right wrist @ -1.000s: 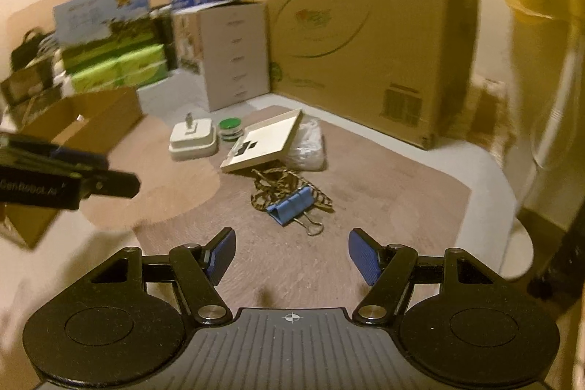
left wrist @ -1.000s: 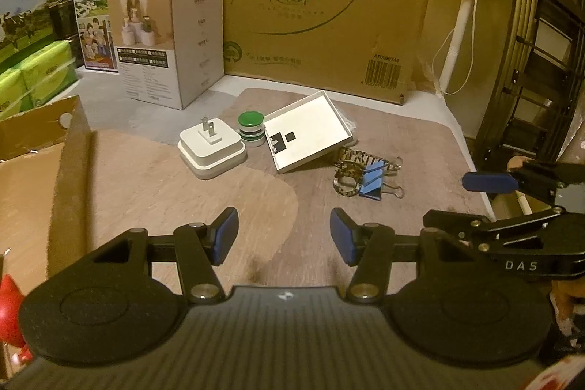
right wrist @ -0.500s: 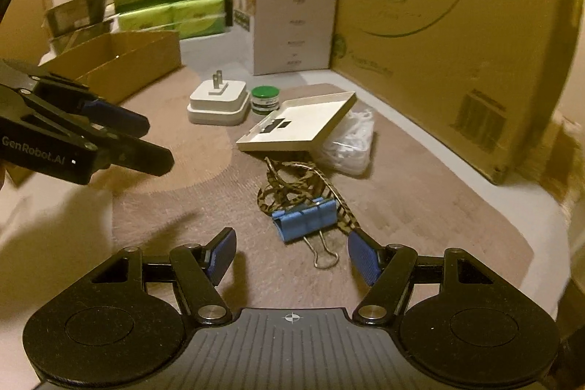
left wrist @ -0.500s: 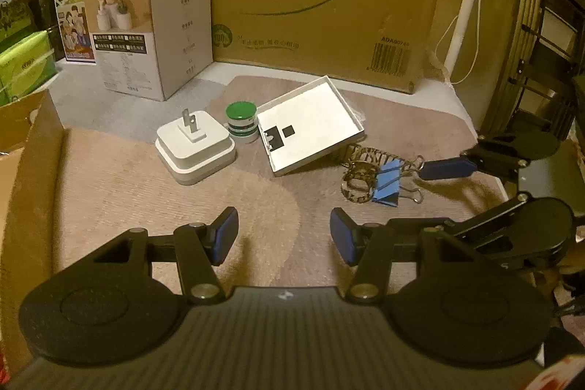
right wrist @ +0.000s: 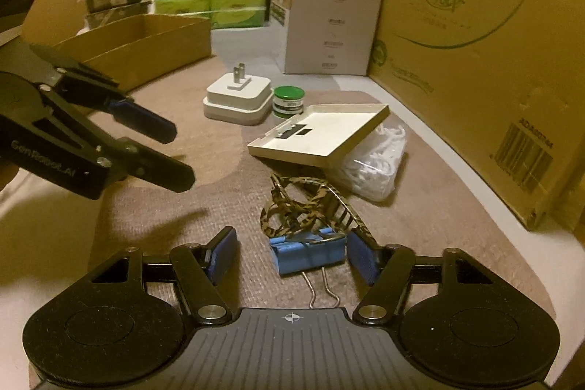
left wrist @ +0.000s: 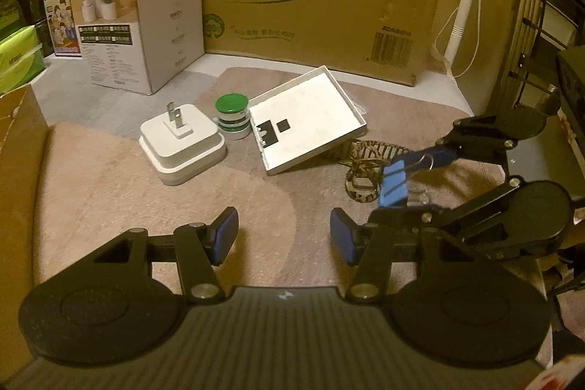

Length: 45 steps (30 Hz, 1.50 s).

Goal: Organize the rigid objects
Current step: 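Grasp the blue binder clip with the right gripper and lift it, then close the left gripper on the leopard-print hair claw and lift it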

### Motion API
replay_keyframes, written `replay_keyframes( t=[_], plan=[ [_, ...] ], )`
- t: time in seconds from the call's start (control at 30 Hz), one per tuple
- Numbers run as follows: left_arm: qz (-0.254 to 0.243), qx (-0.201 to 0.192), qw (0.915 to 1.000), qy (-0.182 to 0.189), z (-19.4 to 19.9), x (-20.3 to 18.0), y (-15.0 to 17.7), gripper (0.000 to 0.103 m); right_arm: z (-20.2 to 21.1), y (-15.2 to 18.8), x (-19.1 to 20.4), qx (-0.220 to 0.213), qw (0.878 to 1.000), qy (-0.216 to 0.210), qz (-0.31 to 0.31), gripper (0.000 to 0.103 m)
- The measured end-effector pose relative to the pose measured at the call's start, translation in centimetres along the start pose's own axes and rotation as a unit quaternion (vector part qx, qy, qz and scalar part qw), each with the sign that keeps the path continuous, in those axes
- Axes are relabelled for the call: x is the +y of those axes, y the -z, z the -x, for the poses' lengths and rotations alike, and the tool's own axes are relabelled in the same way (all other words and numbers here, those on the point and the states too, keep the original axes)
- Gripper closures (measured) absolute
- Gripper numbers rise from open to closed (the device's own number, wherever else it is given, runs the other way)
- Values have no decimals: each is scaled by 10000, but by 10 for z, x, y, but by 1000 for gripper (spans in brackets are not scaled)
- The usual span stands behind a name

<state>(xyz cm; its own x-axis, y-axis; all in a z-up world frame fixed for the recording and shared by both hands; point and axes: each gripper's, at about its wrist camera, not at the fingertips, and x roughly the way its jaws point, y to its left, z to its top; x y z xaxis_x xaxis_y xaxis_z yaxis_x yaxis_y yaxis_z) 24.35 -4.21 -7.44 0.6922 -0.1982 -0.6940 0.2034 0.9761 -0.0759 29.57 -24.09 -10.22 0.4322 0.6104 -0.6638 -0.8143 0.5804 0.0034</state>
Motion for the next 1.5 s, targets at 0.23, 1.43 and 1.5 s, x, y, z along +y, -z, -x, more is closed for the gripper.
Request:
replay_keyframes(
  t=[0.23, 1.43, 1.5],
  plan=[
    [-148, -85, 9996, 219, -9, -15, -8, 51, 14, 6, 0, 109, 9987, 284, -413, 59],
    [-51, -31, 9998, 196, 4, -35, 23, 76, 53, 28, 17, 285, 9827, 1255, -1329, 59],
    [18, -22, 9999, 113, 19, -28, 35, 76, 58, 29, 23, 264, 9805, 1247, -1496, 59]
  ],
)
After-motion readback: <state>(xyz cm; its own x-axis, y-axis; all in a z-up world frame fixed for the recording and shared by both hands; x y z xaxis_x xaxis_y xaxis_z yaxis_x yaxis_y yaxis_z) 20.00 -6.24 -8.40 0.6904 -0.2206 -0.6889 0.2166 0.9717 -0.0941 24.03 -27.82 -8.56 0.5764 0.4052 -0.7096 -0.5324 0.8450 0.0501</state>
